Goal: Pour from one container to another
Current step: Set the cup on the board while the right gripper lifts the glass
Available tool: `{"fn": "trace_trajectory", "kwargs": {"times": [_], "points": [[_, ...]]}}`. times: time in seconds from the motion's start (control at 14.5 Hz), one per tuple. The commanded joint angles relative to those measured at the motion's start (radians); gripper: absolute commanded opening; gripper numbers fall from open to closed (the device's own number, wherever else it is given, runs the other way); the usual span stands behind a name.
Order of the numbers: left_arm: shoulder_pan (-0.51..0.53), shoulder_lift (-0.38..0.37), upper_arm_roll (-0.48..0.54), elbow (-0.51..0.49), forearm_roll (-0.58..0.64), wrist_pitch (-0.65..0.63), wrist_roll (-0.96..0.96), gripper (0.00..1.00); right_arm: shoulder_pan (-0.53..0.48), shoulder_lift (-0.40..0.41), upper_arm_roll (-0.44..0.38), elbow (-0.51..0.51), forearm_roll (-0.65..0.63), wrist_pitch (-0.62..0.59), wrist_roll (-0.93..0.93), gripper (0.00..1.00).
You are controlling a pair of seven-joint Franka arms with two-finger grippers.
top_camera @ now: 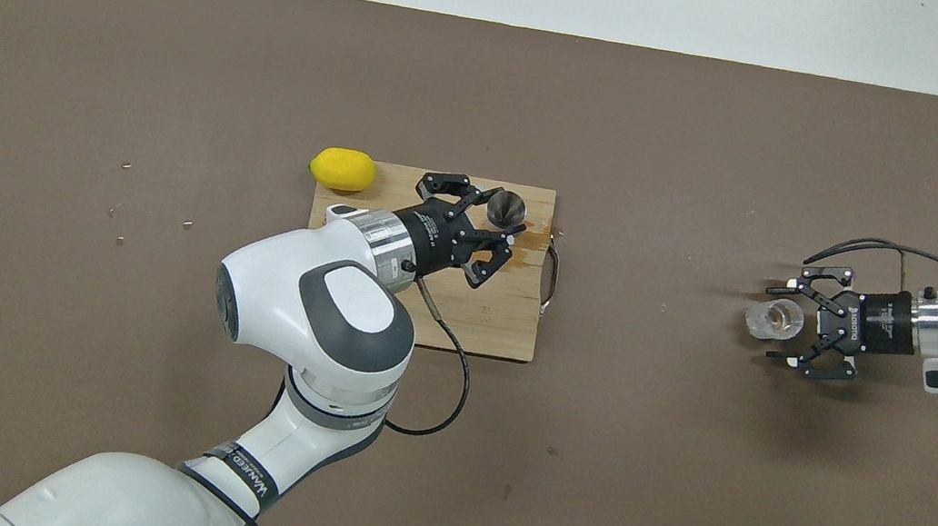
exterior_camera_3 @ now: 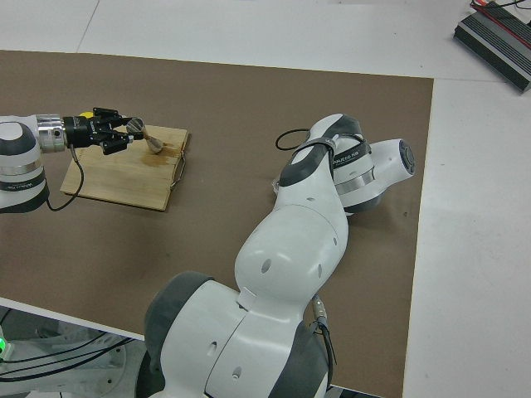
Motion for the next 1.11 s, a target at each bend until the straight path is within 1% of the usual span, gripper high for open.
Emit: {"fn": "trace_trajectory", "kwargs": {"times": [0.0,0.21,0.28,0.35,0.41,0.55,0.62,0.9,1.04], "points": [[-0.020,0.009,0.013,0.013,0.022,0.023,0.001,0.00,0.002,-0.025,0.002,-0.028,0.032,0.022,0.003,0.78],[-0.020,0.009,0.013,0.010,0.022,0.025,0.001,0.00,0.000,-0.025,0.002,-0.027,0.043,0.019,0.002,0.59],[-0.020,0.009,0.013,0.010,0.022,0.025,0.001,0.00,0.000,-0.026,0.002,-0.025,0.043,0.019,0.002,0.52],[-0.018,0.009,0.013,0.008,0.022,0.025,0.001,0.35,0.000,-0.026,0.002,-0.024,0.043,0.019,0.003,0.40],[-0.018,0.009,0.013,0.008,0.022,0.025,-0.002,0.99,0.000,-0.026,0.002,-0.022,0.043,0.017,0.003,0.30],[-0.016,0.008,0.013,0.008,0.022,0.023,-0.009,1.00,0.000,-0.031,0.002,-0.019,0.043,0.014,0.008,0.07],[-0.016,0.008,0.013,0.010,0.020,0.023,-0.014,1.00,0.002,-0.042,0.002,-0.019,0.043,0.015,0.011,0.04],[-0.024,-0.013,0.012,0.008,0.022,0.016,-0.031,1.00,0.043,-0.089,0.002,-0.011,0.041,0.025,0.094,0.01],[-0.023,-0.049,0.012,-0.011,0.022,0.006,-0.031,1.00,0.093,-0.114,-0.001,0.015,0.032,0.028,0.182,0.00]]}}
